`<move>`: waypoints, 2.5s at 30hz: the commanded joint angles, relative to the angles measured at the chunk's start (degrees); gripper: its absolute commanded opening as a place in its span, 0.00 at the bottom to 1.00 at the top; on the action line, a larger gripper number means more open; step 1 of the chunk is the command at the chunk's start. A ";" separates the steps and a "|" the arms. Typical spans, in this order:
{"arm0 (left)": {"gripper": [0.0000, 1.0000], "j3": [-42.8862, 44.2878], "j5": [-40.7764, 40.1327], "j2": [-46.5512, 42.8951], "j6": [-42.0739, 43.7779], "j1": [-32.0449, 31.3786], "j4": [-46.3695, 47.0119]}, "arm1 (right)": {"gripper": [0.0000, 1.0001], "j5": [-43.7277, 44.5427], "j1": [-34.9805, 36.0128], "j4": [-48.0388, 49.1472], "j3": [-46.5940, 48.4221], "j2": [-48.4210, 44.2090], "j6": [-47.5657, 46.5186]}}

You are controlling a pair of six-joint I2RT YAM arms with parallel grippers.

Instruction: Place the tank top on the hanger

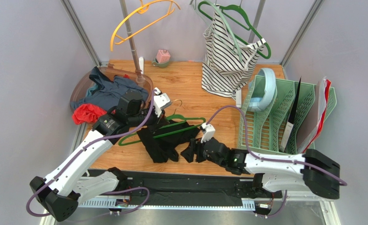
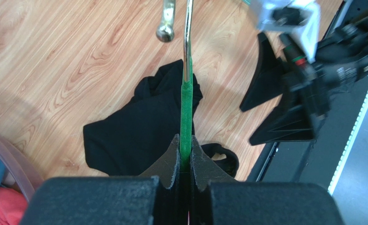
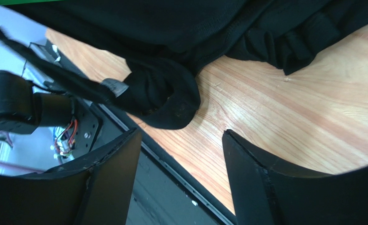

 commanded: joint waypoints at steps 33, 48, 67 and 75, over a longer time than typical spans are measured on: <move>0.00 -0.83 2.03 -4.34 -1.31 0.00 1.78 | 0.50 12.74 8.10 24.42 9.35 32.47 9.83; 0.00 -0.40 -4.65 -4.78 -1.40 0.00 1.16 | 0.00 32.85 8.98 -10.23 -0.93 -2.57 8.34; 0.00 -1.27 0.27 -1.80 -3.06 -2.54 3.27 | 0.58 34.09 18.56 -35.09 4.86 -7.78 16.18; 0.00 -1.27 0.36 -1.44 -2.80 -3.69 3.09 | 0.64 30.23 15.58 -17.88 1.45 -10.96 4.47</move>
